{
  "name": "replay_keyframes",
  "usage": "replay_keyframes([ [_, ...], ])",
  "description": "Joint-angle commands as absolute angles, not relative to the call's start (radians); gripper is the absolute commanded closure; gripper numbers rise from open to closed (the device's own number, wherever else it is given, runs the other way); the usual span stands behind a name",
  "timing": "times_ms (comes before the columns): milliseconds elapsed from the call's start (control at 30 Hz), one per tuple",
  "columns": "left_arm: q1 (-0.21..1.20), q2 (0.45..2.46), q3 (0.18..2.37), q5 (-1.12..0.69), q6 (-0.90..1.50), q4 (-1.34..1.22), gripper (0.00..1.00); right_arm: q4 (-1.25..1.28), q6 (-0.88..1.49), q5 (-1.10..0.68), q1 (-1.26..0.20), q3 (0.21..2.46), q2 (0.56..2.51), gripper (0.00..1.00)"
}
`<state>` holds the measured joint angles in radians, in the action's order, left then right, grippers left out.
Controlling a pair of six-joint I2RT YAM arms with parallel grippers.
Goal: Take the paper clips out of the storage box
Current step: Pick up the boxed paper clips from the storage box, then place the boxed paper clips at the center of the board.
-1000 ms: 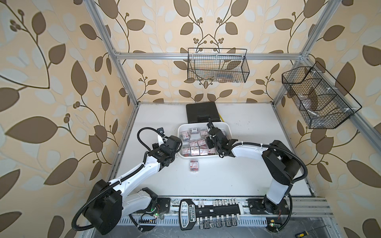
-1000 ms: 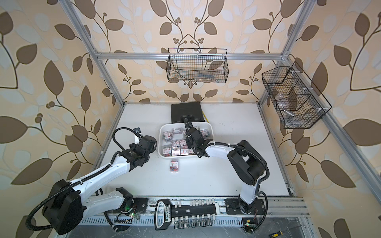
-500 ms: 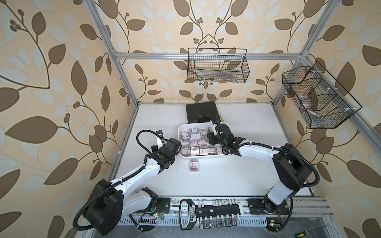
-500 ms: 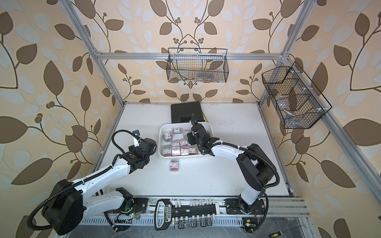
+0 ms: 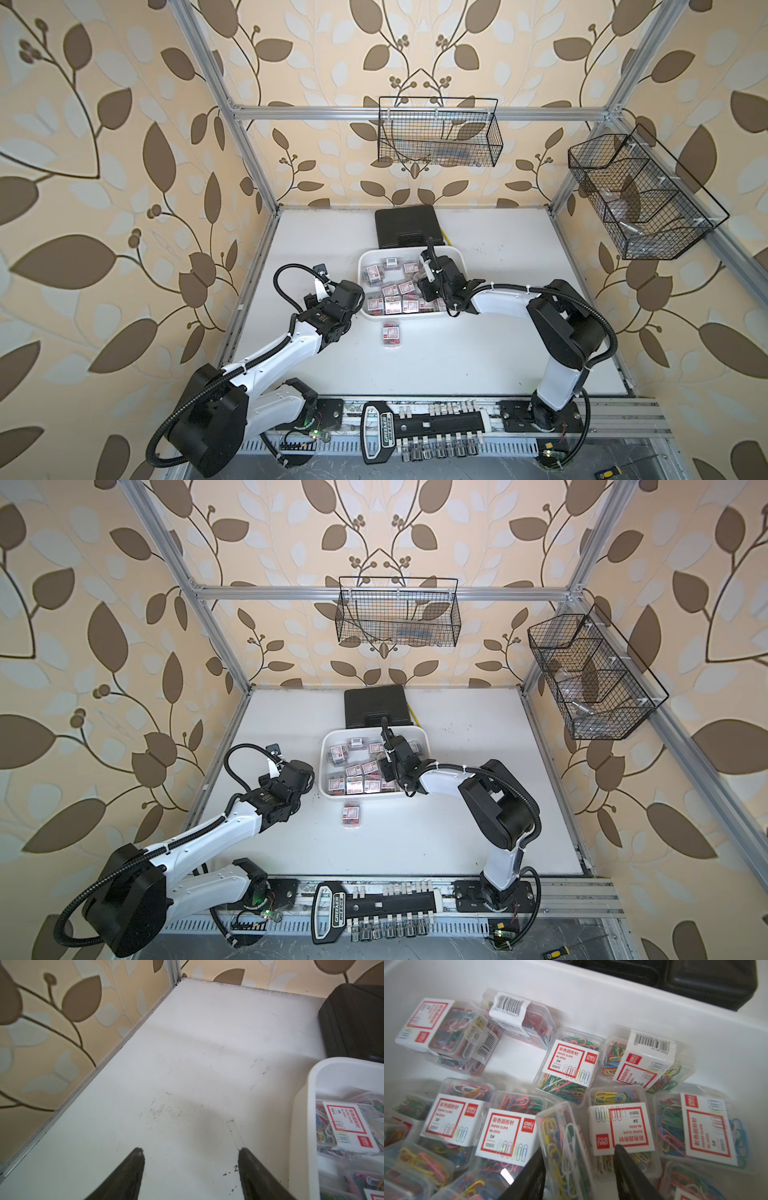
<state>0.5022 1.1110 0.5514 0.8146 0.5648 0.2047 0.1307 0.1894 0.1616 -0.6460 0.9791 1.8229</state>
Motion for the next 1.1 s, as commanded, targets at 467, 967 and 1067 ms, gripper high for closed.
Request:
replay_keyframes([
  [467,0.495,1.085,0.546,0.828,0.587,0.181,0.27,0.056,0.265,0.387,-0.713,1.007,1.716,0.75],
  [967,0.495,1.063,0.533,0.822,0.578,0.169,0.28,-0.246,0.614,0.865,-0.917,0.892,1.36,0.76],
  [1067,0.494,1.029,0.51,0.819,0.576,0.152,0.28,-0.38,0.751,0.933,-0.999,0.878,1.319,0.74],
])
